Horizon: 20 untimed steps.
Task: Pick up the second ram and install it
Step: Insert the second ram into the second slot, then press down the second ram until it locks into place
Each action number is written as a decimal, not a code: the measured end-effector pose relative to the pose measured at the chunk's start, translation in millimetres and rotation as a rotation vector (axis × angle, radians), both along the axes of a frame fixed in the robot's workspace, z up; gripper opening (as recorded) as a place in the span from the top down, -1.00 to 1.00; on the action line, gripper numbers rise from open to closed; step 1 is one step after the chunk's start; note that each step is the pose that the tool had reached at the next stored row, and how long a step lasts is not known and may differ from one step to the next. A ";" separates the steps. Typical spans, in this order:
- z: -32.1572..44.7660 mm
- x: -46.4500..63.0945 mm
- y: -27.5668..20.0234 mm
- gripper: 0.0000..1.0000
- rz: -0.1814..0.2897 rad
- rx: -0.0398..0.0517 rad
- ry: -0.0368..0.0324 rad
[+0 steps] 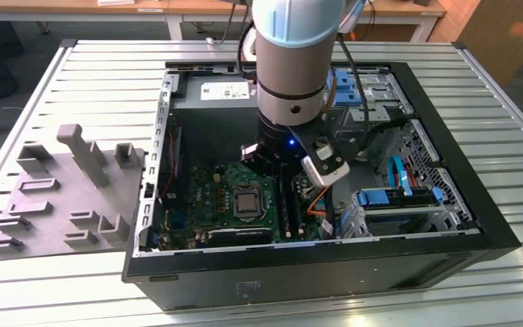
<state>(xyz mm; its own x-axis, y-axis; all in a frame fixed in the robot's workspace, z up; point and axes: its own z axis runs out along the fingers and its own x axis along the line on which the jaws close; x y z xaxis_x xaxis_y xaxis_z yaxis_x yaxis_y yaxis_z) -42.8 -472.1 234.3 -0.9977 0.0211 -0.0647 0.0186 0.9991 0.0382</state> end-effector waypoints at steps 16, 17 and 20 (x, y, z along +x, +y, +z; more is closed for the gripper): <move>8.1 0.0 0.0 0.79 0.000 0.0000 0.0001; 8.1 0.0 0.0 0.79 0.000 -0.0001 0.0000; 8.2 0.0 0.0 0.79 0.000 0.0000 0.0000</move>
<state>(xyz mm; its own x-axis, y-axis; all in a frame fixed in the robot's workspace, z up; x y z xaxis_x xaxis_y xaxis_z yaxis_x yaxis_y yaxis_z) -42.8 -472.1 242.5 -0.9977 0.0210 -0.0647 0.0186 0.9991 0.0382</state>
